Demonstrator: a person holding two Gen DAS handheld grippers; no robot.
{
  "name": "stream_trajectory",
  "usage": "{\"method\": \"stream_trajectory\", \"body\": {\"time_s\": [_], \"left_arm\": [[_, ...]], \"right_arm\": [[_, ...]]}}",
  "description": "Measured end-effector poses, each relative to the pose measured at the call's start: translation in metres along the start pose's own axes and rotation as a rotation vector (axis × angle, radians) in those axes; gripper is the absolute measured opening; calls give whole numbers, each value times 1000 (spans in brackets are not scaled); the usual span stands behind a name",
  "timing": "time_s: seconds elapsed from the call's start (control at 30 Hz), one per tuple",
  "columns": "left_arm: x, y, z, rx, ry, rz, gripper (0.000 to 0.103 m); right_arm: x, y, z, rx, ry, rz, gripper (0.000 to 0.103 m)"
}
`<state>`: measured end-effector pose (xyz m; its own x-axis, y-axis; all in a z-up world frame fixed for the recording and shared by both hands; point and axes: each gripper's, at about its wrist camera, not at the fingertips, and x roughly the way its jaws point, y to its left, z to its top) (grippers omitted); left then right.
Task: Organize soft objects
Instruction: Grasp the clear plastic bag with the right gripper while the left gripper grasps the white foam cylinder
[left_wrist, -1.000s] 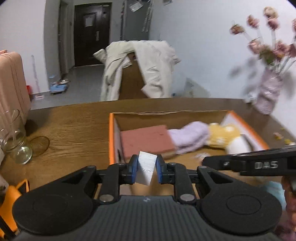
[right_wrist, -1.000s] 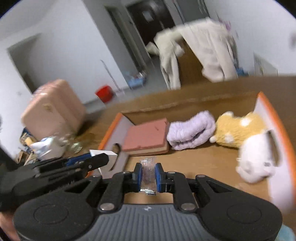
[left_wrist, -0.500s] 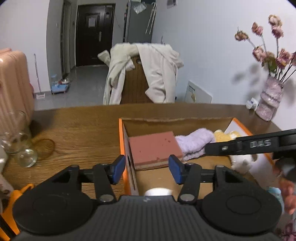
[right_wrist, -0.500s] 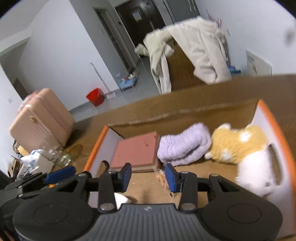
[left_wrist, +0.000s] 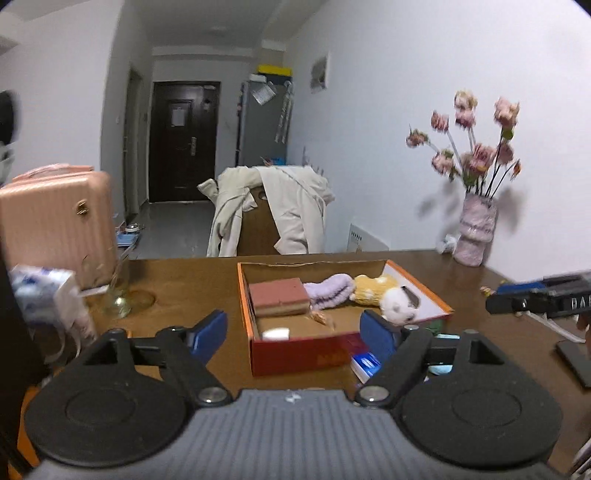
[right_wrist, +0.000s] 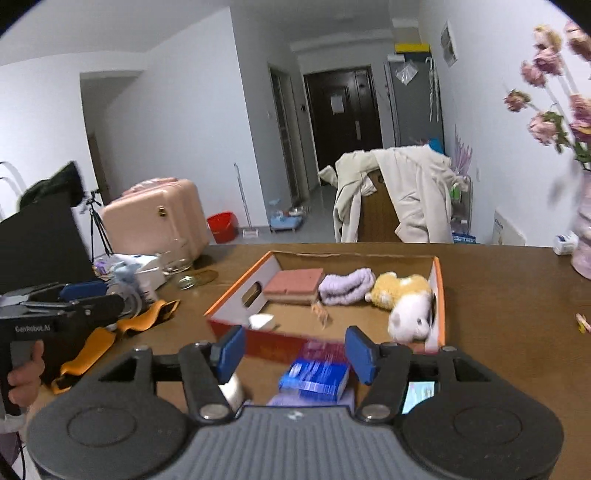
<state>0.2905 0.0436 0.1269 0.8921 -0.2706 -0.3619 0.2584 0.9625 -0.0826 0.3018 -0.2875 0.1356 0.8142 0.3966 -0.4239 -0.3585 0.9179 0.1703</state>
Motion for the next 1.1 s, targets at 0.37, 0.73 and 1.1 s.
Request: {"method": "stream_trajectory", "body": {"time_s": [0.37,0.73,1.1], "left_arm": [[-102,-28,-89,-104,-44,78,94],[-65,-61,-109,-11,28,119,95],[18,-49,-104,-36,89,112,89]], "right_arm": [[-94,48,-113,-81,-188,-81,81],[-98,13,-161,-9,-91,-171,81],[-38,19,-139,-37,-40,-84,70]]}}
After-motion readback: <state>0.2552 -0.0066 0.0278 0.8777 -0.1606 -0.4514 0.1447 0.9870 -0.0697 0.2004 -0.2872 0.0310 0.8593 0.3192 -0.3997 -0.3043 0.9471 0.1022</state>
